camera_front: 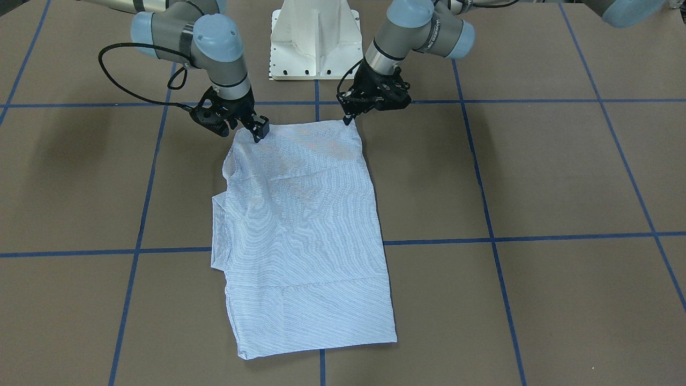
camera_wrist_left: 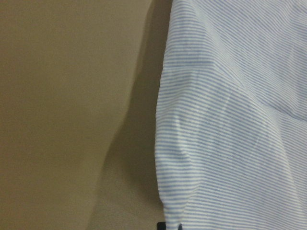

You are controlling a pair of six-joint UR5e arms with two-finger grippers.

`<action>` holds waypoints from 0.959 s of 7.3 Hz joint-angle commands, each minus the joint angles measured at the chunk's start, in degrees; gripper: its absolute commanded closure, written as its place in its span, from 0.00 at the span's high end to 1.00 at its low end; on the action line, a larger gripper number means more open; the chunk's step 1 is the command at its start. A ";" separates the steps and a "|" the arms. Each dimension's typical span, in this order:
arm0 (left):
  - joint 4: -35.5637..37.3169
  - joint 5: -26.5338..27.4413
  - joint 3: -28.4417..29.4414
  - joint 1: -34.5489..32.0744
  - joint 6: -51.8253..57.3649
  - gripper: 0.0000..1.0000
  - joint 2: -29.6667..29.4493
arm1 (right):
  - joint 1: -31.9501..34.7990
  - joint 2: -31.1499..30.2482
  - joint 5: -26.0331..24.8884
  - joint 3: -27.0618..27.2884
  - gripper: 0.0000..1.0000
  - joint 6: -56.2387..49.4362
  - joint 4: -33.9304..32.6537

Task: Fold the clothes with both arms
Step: 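Grasp the near edge of the folded shirt with both grippers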

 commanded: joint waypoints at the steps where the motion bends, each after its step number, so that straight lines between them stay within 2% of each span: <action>1: 0.00 0.03 -0.09 -0.20 0.00 0.00 0.00 | -0.49 -0.09 -0.20 -0.51 0.93 0.00 -0.09; 7: 0.00 0.03 -0.17 -0.29 0.00 0.00 0.00 | -1.46 0.70 -0.73 -1.92 0.94 0.00 -1.06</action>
